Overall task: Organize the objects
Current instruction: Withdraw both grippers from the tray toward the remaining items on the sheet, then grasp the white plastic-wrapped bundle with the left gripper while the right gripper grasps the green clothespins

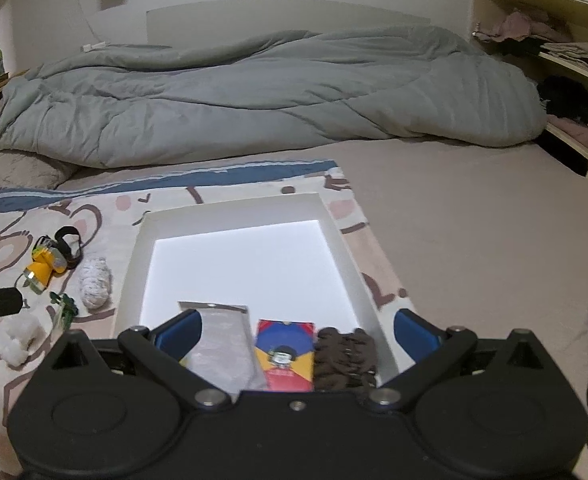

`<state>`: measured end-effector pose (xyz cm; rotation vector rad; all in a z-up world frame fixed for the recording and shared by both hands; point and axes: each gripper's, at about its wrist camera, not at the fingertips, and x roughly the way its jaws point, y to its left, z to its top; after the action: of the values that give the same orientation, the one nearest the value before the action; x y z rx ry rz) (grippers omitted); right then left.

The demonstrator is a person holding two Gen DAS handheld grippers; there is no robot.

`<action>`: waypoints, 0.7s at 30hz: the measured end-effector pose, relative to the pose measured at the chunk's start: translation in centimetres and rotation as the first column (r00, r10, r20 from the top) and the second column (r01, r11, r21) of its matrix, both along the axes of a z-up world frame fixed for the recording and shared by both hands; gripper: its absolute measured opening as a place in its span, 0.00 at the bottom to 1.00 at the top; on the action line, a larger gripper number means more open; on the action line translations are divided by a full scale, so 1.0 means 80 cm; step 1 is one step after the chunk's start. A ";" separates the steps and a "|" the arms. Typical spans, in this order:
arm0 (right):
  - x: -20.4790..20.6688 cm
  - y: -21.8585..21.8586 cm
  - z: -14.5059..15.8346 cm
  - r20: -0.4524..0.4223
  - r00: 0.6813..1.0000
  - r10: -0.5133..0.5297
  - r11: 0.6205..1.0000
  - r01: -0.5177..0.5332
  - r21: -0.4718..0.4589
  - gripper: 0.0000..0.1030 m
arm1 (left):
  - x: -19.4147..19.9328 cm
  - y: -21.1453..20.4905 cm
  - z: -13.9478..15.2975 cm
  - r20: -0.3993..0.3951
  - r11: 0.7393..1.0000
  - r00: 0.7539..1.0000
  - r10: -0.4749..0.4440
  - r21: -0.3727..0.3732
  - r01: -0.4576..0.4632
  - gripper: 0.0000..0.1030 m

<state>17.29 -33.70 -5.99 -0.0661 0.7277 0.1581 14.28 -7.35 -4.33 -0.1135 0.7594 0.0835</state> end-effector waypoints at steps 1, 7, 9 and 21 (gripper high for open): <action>0.001 0.005 0.000 0.000 1.000 0.007 1.000 -0.007 0.001 1.00 | -0.001 0.007 0.000 0.000 1.000 1.000 0.009 0.003 -0.009 1.00; 0.003 0.041 0.002 0.005 0.999 0.050 0.999 -0.050 -0.004 1.00 | -0.007 0.042 -0.001 -0.006 0.998 0.998 0.056 0.017 -0.056 1.00; 0.004 0.053 0.002 0.005 0.998 0.060 0.998 -0.060 -0.003 1.00 | -0.009 0.054 -0.002 -0.007 0.997 0.998 0.070 0.019 -0.070 1.00; 0.002 0.135 0.001 0.013 0.989 0.146 0.989 -0.146 -0.005 1.00 | -0.030 0.117 -0.001 -0.006 0.990 0.990 0.140 0.020 -0.140 1.00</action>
<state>17.44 -22.92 -5.88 -0.1247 0.7096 0.2960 11.86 1.99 -4.40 -0.1475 0.7571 0.2246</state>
